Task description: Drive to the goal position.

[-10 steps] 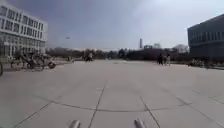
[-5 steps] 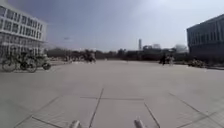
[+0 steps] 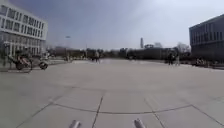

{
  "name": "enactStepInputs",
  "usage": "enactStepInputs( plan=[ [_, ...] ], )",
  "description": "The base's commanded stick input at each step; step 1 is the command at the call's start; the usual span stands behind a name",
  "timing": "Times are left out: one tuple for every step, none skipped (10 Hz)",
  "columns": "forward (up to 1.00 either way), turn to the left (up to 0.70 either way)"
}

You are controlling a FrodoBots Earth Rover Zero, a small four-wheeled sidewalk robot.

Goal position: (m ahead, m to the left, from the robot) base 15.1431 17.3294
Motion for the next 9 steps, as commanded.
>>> enactStepInputs(
  plan=[
    [0.85, 0.01],
    [0.85, 0.01],
    [0.85, 0.01],
    [0.85, 0.01],
    [0.85, 0.01],
    [0.85, 0.01],
    [0.85, 0.01],
    [0.85, 0.01],
    [0.85, 0.04]
  ],
)
